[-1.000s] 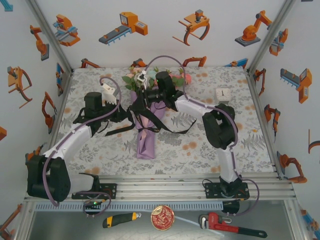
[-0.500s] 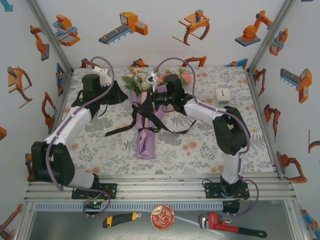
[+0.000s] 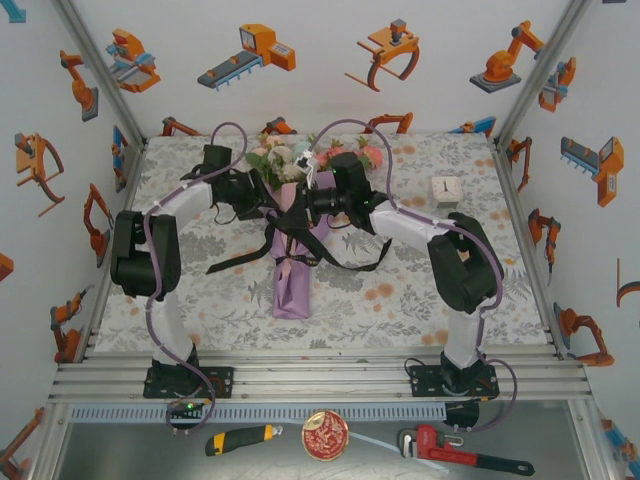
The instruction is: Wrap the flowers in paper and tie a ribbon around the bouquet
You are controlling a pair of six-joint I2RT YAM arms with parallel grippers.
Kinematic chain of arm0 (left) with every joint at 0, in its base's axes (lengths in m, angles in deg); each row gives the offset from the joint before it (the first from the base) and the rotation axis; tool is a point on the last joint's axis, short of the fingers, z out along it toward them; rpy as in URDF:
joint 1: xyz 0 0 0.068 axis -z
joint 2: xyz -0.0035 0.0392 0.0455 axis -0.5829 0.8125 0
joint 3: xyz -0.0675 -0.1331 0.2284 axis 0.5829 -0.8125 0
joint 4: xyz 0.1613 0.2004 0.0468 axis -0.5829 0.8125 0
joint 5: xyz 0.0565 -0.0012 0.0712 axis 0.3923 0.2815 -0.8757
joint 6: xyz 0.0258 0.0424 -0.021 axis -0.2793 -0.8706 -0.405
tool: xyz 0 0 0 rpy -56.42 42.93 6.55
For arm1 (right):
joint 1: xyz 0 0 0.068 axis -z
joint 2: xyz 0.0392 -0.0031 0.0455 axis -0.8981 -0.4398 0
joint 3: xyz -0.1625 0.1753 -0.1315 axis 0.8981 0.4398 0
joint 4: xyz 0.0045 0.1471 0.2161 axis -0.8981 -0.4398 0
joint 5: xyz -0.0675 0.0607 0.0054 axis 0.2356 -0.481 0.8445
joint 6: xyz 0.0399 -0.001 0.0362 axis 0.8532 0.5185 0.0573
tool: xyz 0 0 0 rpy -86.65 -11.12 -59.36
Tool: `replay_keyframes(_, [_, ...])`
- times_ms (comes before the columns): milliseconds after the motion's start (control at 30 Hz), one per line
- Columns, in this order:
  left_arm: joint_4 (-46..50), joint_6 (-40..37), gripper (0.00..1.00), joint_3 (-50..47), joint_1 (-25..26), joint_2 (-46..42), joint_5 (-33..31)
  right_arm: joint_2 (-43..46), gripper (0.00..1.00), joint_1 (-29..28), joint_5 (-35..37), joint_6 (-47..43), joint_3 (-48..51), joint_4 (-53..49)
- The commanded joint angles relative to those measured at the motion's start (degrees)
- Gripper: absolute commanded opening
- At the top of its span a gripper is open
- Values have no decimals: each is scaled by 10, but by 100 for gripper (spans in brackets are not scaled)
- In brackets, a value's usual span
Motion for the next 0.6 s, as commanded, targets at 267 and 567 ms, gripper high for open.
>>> replay_keyframes(267, [34, -8, 9, 42, 3, 21, 33, 10, 0, 0, 17, -13, -12, -2])
replay_keyframes(567, [40, -20, 0, 10, -3, -46, 26, 34, 0, 6, 32, -45, 4, -43])
